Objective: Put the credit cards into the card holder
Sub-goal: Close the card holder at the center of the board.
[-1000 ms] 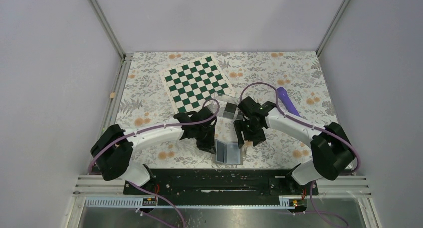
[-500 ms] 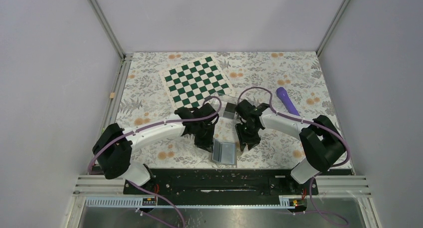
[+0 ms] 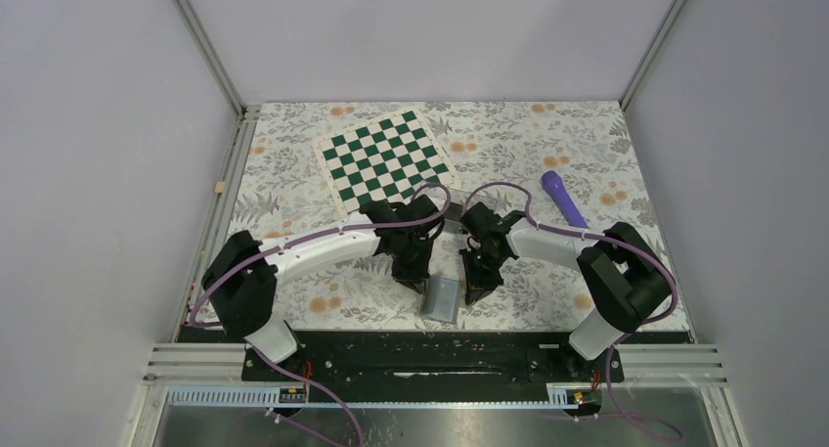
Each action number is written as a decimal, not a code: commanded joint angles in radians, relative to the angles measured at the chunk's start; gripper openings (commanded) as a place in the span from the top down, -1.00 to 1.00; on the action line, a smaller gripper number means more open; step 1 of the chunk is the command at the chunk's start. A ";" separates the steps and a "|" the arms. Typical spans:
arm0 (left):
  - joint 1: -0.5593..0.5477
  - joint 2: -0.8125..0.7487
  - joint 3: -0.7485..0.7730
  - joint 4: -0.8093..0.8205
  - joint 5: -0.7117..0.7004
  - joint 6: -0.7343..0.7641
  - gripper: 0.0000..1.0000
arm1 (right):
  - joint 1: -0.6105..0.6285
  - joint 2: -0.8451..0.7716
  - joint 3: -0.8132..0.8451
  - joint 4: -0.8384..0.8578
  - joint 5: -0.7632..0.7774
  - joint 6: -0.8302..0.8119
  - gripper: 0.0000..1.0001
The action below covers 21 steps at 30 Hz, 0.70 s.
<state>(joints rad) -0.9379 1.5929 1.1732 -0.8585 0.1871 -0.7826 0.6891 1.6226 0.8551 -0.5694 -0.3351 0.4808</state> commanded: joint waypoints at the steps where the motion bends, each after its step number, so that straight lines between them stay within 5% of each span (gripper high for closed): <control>1: -0.024 0.033 0.083 0.026 0.025 -0.003 0.96 | 0.009 0.010 -0.015 0.033 -0.034 0.017 1.00; 12: -0.044 0.081 -0.093 0.351 0.227 -0.119 0.13 | 0.010 0.009 -0.022 0.034 -0.036 0.018 1.00; 21: -0.042 0.130 -0.249 0.669 0.326 -0.243 -0.09 | 0.010 0.002 -0.027 0.035 -0.052 0.025 1.00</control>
<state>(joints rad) -0.9768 1.7065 0.9710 -0.3931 0.4400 -0.9485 0.6891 1.6302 0.8341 -0.5392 -0.3614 0.4950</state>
